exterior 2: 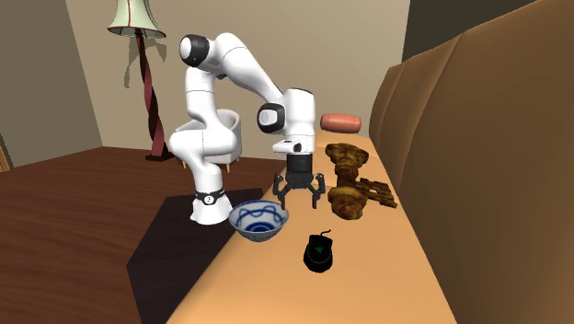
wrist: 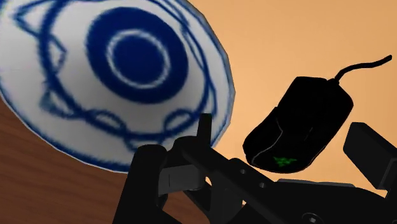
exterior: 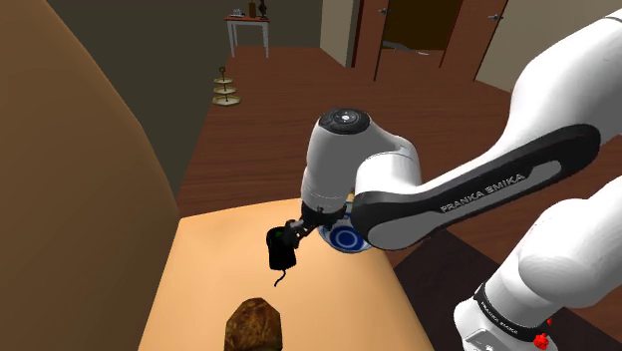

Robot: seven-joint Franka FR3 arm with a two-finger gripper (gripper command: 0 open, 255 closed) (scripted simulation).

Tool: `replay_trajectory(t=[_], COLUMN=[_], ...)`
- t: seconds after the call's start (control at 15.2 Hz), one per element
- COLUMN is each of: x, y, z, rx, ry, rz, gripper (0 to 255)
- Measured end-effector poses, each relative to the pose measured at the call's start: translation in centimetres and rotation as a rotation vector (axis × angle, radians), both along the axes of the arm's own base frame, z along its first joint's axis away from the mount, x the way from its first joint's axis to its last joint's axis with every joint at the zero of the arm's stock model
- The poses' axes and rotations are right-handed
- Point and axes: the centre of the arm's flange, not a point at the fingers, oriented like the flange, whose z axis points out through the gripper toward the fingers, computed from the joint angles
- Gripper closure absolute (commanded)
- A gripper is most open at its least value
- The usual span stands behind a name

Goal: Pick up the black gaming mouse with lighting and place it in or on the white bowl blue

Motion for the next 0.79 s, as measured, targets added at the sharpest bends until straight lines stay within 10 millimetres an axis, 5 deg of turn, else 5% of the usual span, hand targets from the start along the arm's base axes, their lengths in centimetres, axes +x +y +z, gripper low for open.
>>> replay_trajectory(t=[0.33, 0.79], x=[0.5, 1.3], y=[4.8, 5.6], z=[-4.5, -8.3], rx=[0.002, 0.006], ry=[-0.006, -0.012], rz=[0.010, 0.011], gripper=[0, 0])
